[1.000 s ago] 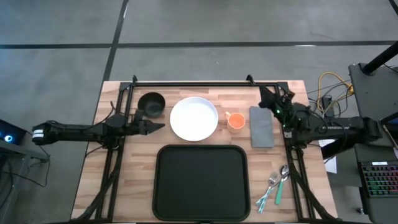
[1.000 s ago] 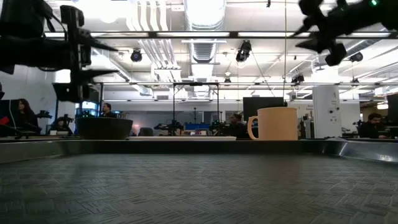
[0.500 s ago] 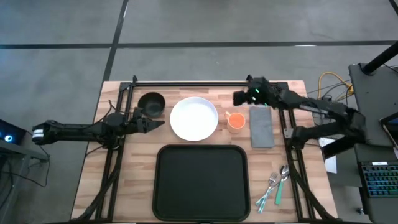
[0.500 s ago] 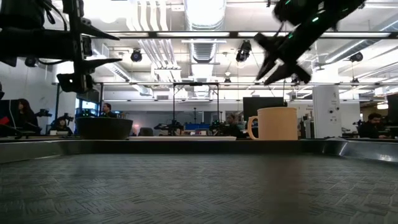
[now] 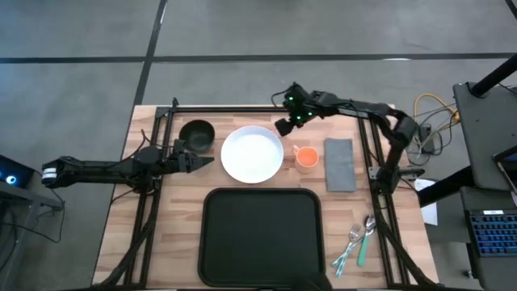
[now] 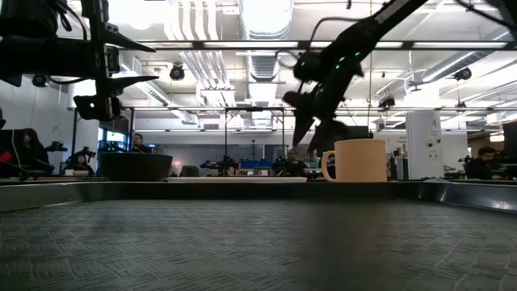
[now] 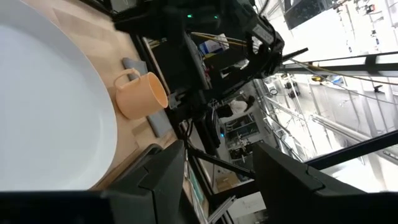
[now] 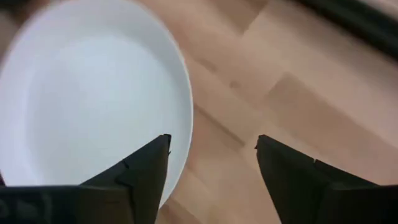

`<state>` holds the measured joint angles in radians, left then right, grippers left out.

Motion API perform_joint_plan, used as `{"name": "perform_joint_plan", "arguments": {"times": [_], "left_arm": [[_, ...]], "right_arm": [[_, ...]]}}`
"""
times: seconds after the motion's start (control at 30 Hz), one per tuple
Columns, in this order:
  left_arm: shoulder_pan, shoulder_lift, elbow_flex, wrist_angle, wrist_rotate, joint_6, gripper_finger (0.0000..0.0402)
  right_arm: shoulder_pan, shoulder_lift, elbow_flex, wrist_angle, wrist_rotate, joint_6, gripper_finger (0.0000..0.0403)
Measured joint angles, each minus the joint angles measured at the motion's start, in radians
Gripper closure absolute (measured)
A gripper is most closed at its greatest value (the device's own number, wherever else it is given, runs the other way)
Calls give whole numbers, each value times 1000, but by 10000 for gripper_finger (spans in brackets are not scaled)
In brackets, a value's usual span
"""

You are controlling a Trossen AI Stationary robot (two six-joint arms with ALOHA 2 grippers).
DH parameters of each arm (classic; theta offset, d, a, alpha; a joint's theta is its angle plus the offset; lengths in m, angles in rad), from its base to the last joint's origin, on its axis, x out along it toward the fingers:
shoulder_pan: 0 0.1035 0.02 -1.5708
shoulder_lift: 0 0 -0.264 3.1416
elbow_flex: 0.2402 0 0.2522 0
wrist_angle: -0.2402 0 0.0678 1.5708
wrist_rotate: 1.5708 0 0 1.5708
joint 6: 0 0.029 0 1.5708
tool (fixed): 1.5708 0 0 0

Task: Set up tray
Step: Put the white plate in the center of the black tray

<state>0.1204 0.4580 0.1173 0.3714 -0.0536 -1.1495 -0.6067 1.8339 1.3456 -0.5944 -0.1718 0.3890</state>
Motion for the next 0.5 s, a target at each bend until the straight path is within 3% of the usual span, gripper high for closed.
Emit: {"name": "perform_joint_plan", "arguments": {"times": [0.2,0.5], "left_arm": [[0,0,0,0,0,-12,231],[0,1,0,-1,-9,-12,231]], "right_arm": [[0,83,41,-30,-46,-12,160],[48,176,56,-31,-46,14,179]]}}
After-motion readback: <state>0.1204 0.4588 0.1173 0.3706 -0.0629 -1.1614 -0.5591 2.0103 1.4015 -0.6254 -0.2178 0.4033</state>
